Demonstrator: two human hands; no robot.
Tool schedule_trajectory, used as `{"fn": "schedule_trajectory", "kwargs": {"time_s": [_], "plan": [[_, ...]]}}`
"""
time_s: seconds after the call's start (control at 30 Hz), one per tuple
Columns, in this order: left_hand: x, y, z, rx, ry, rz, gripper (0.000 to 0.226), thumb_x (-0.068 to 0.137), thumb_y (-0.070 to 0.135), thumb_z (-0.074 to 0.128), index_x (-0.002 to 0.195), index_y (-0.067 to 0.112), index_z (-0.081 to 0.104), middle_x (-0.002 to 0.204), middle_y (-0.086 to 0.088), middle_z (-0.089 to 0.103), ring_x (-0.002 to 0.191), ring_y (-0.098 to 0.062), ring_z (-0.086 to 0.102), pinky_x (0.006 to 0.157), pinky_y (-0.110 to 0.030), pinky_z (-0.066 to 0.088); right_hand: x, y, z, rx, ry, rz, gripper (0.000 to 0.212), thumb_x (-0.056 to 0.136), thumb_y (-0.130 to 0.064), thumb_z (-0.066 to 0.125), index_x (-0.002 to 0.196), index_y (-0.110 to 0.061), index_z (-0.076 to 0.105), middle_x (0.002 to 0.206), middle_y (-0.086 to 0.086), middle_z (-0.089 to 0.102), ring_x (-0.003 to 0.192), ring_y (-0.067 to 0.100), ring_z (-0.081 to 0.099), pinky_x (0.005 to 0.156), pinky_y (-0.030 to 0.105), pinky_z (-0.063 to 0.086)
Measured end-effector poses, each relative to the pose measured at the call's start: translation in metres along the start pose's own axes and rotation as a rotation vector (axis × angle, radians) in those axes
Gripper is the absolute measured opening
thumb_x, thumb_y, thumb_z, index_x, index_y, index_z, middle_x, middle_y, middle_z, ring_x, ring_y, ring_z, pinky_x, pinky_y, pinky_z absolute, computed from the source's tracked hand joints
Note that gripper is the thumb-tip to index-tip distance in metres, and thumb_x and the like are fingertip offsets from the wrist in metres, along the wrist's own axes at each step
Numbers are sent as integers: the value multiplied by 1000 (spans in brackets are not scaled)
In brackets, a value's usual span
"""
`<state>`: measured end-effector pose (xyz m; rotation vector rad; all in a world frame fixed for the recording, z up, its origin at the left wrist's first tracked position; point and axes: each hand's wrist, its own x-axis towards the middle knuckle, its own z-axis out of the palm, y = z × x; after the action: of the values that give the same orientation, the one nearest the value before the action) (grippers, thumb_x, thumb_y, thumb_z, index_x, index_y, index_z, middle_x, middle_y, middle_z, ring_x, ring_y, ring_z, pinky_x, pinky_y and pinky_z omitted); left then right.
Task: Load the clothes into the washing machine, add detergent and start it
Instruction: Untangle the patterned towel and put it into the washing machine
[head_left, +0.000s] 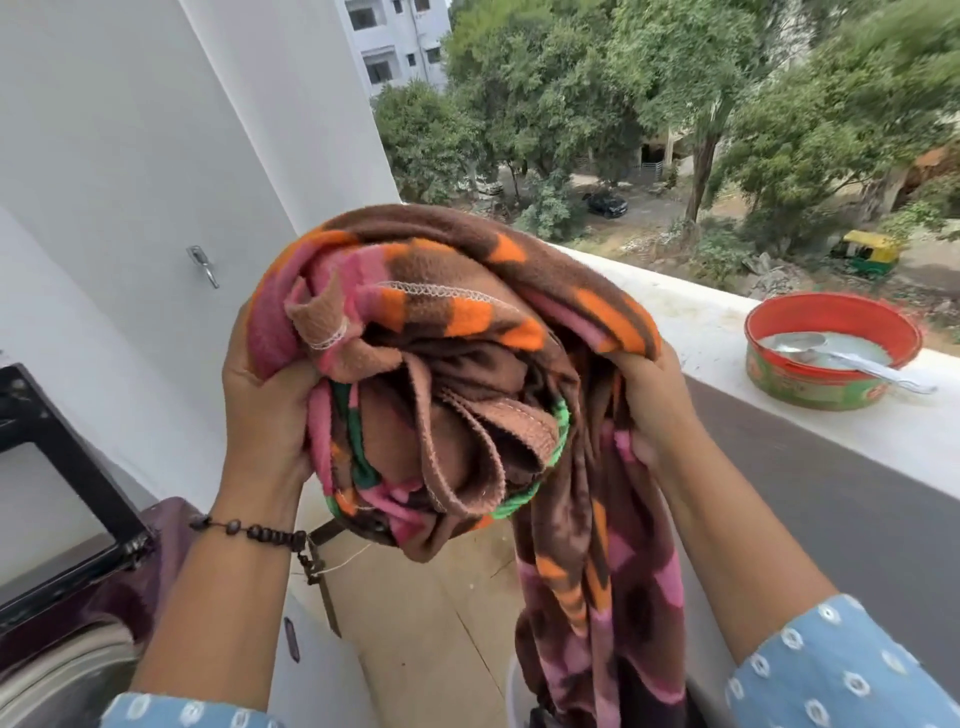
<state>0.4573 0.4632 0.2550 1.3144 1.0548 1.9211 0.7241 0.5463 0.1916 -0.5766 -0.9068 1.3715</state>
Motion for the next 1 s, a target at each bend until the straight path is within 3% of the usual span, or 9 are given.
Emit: {"fn": "schedule_trajectory", "kwargs": {"time_s": [0.2, 0.27, 0.37, 0.5, 0.6, 0.7, 0.77, 0.9, 1.0], "plan": [[-22, -11, -13, 119, -128, -170, 71, 64, -29, 68, 126, 4, 60, 128, -24, 65, 118, -45, 62, 94, -73, 46, 8, -30, 8, 56, 151, -145, 37, 73, 7, 50, 87, -18, 74, 91, 6, 75, 92, 25, 69, 88, 39, 56], [-29, -8, -16, 221, -187, -180, 70, 53, -22, 78, 115, 6, 64, 115, -14, 73, 106, -32, 69, 90, -52, 58, 8, -39, 7, 77, 121, -150, 31, 81, 7, 50, 91, -13, 71, 85, 7, 73, 82, 26, 68, 79, 41, 57], [-33, -7, -17, 306, -114, -145, 66, 47, -2, 84, 109, 14, 67, 104, -1, 76, 95, -18, 72, 81, -30, 60, 1, -48, 5, 71, 83, -124, 17, 93, 3, 47, 98, -7, 60, 63, 1, 64, 49, 15, 56, 50, 23, 47], [-24, -11, -9, -12, 145, -120, 63, 56, -16, 78, 111, 14, 70, 116, -21, 70, 104, -41, 68, 89, -68, 52, -23, -30, 14, 120, -134, -30, 28, 89, 6, 55, 115, 0, 63, 100, 17, 72, 81, 25, 70, 73, 34, 58], [-20, -11, 20, -166, 302, -99, 61, 70, -28, 56, 119, 7, 66, 113, -23, 69, 95, -34, 68, 88, -54, 57, -44, -3, 15, 15, -307, 64, 56, 74, -13, 80, 127, -13, 60, 120, 10, 69, 108, 23, 67, 87, 36, 54], [-19, -19, 36, -228, 454, -73, 49, 75, -15, 55, 121, 1, 62, 109, -26, 67, 88, -32, 67, 86, -46, 58, -50, 21, 7, -150, -480, 160, 112, 54, -47, 91, 148, -31, 33, 144, -6, 52, 131, 15, 52, 105, 39, 42], [-18, -22, 39, -287, 536, -97, 44, 78, -13, 53, 114, 9, 64, 97, -16, 67, 81, -27, 65, 82, -40, 56, -50, 35, 1, -171, -533, 184, 118, 55, -46, 91, 151, -39, 22, 151, -11, 43, 139, 14, 42, 112, 43, 33], [-10, -35, 33, -510, 411, -154, 59, 77, -1, 62, 135, -5, 51, 127, -29, 58, 113, -42, 60, 110, -61, 39, -52, 53, -7, -9, -448, 345, 121, 51, -43, 95, 149, -23, 27, 143, 3, 54, 131, 25, 52, 109, 47, 42], [-22, -32, 46, -571, 297, -222, 77, 73, 10, 76, 143, 0, 47, 142, -29, 52, 129, -42, 55, 111, -58, 40, -53, 59, 0, 207, -369, 392, 107, 51, -32, 95, 141, -6, 43, 134, 20, 59, 123, 37, 57, 99, 44, 50]]}}
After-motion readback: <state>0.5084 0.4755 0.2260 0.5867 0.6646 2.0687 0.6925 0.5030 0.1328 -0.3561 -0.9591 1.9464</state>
